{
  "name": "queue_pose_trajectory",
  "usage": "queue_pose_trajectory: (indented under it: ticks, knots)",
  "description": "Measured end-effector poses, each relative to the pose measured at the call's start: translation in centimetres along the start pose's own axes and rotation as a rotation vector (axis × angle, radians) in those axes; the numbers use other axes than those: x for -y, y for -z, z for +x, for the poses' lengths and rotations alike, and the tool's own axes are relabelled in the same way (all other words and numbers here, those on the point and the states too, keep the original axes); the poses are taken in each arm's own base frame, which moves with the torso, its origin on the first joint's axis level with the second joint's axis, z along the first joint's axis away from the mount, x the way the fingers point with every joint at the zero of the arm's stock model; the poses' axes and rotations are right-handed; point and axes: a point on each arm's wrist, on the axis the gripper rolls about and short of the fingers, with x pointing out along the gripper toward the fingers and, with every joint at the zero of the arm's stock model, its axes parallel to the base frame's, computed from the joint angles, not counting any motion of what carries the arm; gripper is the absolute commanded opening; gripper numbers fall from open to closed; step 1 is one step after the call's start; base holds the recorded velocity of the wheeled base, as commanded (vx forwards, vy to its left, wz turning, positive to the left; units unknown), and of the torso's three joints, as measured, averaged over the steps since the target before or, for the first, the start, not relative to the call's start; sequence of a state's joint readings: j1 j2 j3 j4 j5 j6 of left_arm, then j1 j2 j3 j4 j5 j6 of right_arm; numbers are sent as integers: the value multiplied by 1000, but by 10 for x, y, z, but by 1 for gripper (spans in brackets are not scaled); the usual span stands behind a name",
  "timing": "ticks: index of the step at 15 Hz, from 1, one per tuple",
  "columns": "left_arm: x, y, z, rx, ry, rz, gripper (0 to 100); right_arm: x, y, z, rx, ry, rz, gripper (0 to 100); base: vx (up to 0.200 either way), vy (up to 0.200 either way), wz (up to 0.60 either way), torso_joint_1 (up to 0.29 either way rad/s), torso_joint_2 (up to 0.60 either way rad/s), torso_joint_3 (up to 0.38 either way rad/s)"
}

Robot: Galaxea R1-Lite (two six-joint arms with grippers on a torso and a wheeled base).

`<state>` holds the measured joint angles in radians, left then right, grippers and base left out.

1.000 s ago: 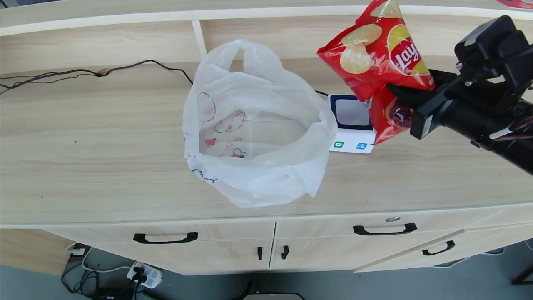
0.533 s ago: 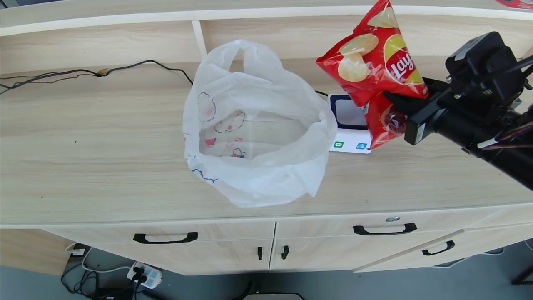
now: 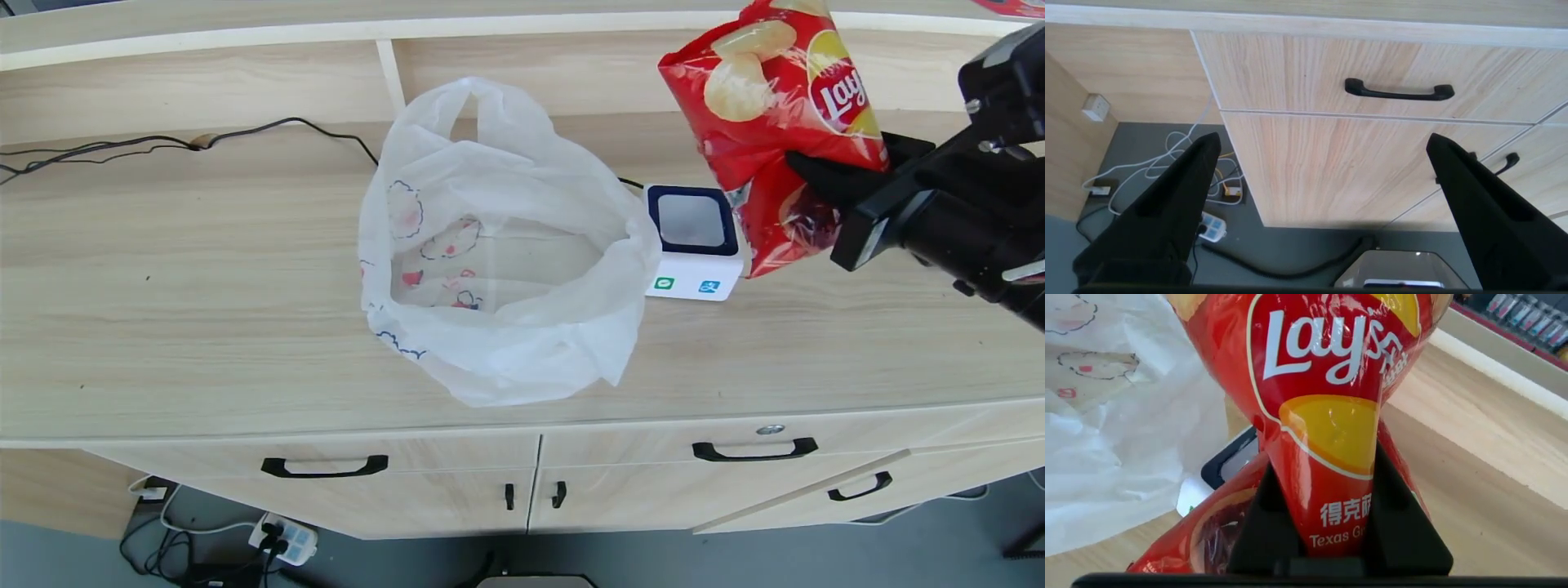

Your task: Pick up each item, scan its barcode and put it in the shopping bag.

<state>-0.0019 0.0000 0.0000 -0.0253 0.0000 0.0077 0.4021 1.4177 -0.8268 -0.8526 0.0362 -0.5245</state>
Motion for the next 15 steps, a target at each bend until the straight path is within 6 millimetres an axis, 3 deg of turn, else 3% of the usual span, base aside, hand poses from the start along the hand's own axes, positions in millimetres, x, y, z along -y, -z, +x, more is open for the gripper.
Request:
queue_pose_trajectory:
  ticks: [3, 5, 10, 15]
  knots:
    - [0, 0, 0, 0, 0, 0, 100, 0, -6, -27, -110, -53, 75, 0, 0, 0, 0, 0, 0, 0]
    - [0, 0, 0, 0, -1, 0, 100, 2, -16, -43, -101, -54, 115, 0, 0, 0, 600, 2, 5, 2]
    - [0, 0, 0, 0, 0, 0, 100, 27, -40, -59, -65, 159, 160, 0, 0, 0, 600, 2, 3, 3]
    - [0, 0, 0, 0, -1, 0, 100, 37, -60, -66, -11, 180, 188, 0, 0, 0, 600, 2, 0, 7]
